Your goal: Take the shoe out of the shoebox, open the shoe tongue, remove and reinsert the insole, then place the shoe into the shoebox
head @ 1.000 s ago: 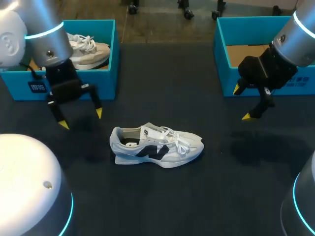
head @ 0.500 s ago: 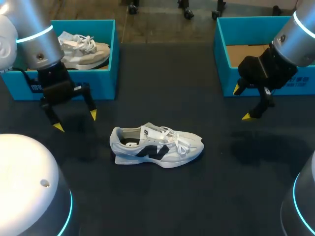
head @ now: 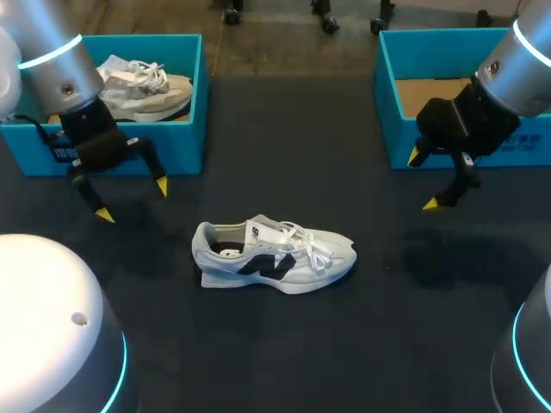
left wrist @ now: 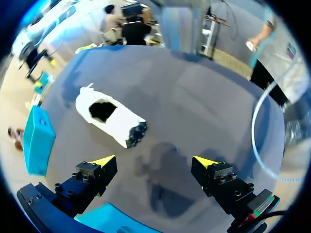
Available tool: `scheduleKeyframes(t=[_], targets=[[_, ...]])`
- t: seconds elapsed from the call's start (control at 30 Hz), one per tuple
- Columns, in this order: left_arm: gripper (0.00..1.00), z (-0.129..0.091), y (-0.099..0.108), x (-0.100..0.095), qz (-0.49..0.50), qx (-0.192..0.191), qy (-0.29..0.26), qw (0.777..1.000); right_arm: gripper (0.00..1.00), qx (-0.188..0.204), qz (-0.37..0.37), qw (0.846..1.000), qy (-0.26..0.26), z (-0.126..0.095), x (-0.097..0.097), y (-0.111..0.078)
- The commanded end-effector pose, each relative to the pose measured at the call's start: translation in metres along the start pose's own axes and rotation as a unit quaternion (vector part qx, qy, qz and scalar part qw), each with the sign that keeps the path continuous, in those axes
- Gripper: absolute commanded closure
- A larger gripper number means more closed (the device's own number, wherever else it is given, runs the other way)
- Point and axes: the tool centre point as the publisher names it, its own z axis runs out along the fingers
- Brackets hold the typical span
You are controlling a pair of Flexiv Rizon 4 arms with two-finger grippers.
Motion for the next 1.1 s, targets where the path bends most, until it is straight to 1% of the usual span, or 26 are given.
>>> scheduleKeyframes(t=[0.03,0.13,0.17,0.3,0.37,0.47,0.53,0.63,0.7,0.87,1.0,1.1], targets=[[0.00,0.000,0.005,0.007,-0.062,0.021,-0.020,0.998,0.00,0.001,0.000,1.000,0.000,0.001,0.000,0.000],[0.00,0.000,0.006,0.010,-0.105,0.035,-0.031,0.993,0.00,0.001,0.000,1.000,0.000,0.001,0.000,0.000],[0.00,0.000,0.007,0.011,-0.129,0.044,-0.038,0.990,0.00,0.001,0.000,1.000,0.000,0.001,0.000,0.000],[0.00,0.002,0.008,0.015,-0.165,0.065,-0.051,0.983,0.00,0.001,0.000,1.000,0.000,0.001,0.000,0.000],[0.00,0.003,0.008,0.017,-0.175,0.069,-0.059,0.980,0.00,0.001,0.000,1.000,0.000,0.001,0.000,0.000],[0.00,0.004,0.011,0.018,-0.195,0.075,-0.093,0.974,0.00,0.001,0.000,1.000,0.000,0.001,0.000,0.000],[0.00,0.005,0.012,0.018,-0.218,0.089,-0.113,0.965,0.00,0.001,0.000,1.000,0.000,0.001,0.000,0.000],[0.00,0.009,0.013,0.019,-0.228,0.092,-0.133,0.960,0.00,0.001,0.000,1.000,0.000,0.001,0.000,0.000],[0.00,0.012,0.014,0.020,-0.250,0.098,-0.146,0.952,0.00,0.001,0.000,1.000,0.000,0.001,0.000,0.000],[0.00,0.016,0.016,0.022,-0.286,0.123,-0.173,0.934,0.00,0.001,0.000,1.000,0.000,0.001,0.000,0.000],[0.00,0.018,0.018,0.022,-0.298,0.136,-0.187,0.926,0.00,0.001,0.000,1.000,0.000,0.001,0.000,0.000],[0.00,0.020,0.018,0.023,-0.305,0.149,-0.209,0.917,0.00,0.001,0.000,1.000,0.000,0.001,0.000,0.000]])
